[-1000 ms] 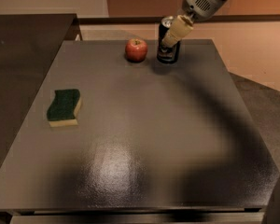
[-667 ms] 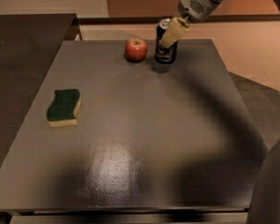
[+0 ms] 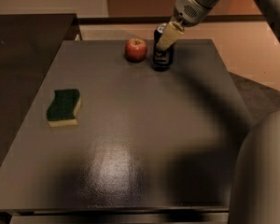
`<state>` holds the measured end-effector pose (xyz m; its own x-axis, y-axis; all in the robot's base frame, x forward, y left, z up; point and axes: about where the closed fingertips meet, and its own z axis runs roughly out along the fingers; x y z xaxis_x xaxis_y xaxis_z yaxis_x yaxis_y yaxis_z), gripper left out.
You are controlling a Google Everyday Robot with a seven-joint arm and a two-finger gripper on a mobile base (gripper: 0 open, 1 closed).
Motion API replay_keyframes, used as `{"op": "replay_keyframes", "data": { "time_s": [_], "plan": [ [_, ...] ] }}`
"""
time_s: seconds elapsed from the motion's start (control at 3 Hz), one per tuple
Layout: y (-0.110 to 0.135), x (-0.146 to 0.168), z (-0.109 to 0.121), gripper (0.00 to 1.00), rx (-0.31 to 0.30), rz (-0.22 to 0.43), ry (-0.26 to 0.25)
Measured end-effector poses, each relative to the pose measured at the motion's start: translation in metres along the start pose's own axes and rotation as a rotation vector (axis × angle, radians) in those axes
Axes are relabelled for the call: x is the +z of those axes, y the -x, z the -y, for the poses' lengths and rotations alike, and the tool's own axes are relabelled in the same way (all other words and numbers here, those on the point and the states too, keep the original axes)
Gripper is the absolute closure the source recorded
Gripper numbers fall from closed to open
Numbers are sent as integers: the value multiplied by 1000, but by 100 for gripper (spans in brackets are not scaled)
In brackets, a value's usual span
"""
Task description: Move pepsi can near apple
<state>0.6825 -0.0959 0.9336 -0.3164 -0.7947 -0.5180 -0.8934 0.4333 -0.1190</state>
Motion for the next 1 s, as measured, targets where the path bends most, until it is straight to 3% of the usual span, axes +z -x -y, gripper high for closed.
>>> {"op": "replay_keyframes", "data": {
  "time_s": [1.0],
  "plan": [
    [2, 29, 7, 12, 7, -25, 34]
  ]
}}
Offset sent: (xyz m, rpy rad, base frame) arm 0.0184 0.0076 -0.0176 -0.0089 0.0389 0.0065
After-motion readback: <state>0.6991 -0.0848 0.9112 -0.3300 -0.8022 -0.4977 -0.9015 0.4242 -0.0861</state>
